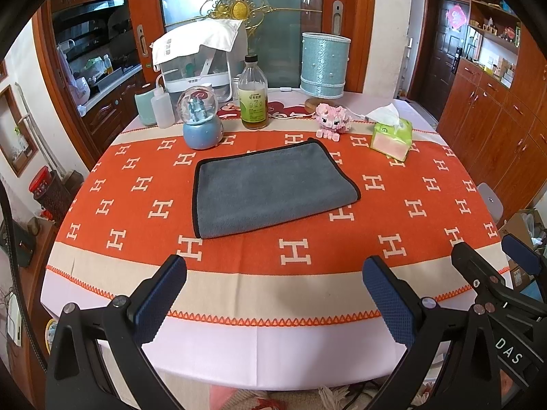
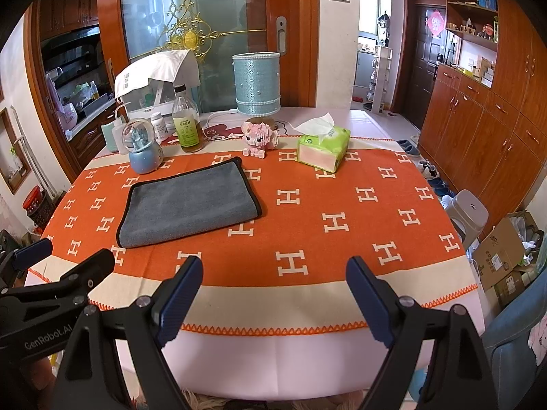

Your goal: Fold towel

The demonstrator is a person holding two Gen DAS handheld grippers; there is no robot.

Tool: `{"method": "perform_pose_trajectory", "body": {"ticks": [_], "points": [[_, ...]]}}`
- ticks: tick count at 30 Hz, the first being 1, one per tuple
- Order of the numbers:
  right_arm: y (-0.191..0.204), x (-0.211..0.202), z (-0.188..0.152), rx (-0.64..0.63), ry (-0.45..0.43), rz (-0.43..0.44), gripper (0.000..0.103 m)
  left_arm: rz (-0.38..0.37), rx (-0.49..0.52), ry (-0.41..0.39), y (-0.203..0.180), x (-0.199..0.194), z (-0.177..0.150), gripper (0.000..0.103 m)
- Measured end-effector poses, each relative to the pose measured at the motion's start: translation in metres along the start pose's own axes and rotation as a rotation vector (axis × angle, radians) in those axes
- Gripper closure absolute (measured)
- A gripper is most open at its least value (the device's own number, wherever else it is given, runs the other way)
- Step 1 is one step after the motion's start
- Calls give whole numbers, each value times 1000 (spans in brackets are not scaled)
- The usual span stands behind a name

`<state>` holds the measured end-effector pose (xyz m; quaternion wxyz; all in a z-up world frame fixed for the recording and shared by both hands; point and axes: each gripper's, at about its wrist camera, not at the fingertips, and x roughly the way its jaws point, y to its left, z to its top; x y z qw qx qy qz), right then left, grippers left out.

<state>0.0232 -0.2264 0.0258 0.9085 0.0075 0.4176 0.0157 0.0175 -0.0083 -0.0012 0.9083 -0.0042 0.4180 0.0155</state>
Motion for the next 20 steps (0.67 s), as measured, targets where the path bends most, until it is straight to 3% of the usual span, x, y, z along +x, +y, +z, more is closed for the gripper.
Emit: {"method": "perform_pose_trajectory", "body": {"ticks": [20], "points": [[0, 0, 0, 1, 3, 1, 17, 0, 0, 5, 1, -1, -1, 1]]}}
